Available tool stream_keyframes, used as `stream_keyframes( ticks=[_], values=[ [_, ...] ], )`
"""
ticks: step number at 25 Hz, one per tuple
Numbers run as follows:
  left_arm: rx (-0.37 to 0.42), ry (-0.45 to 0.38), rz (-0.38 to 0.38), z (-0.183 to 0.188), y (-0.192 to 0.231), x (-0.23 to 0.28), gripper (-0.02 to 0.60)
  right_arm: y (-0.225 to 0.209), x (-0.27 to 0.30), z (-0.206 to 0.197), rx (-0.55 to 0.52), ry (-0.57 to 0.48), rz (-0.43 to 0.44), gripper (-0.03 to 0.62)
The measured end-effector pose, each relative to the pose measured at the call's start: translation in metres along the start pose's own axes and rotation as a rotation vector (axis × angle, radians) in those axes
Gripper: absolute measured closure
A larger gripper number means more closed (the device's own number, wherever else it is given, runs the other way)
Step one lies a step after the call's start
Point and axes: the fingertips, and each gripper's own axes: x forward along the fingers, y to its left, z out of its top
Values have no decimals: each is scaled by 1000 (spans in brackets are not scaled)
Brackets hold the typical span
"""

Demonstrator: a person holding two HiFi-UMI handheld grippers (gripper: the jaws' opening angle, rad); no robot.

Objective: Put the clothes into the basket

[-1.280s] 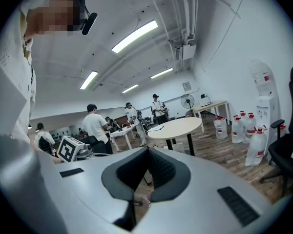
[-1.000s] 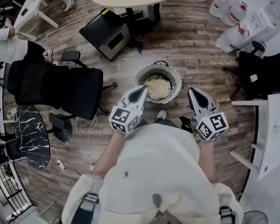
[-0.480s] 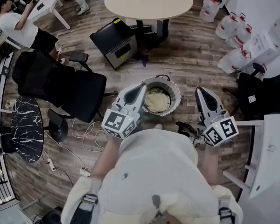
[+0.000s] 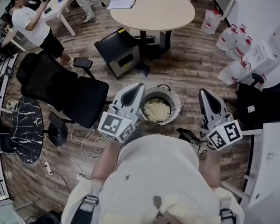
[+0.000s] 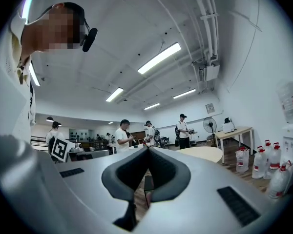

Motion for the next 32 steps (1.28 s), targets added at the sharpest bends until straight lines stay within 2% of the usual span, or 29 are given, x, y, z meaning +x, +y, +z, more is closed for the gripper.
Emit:
stream_keyframes(
  ticks=[15, 32],
  values=[
    [-33, -3, -9, -10, -14, -11, 561, 8, -15, -3, -14, -3, -13, 586],
    [-62, 7, 18, -18, -18, -17, 560, 6, -20, -15, -4, 34, 0, 586]
  ],
)
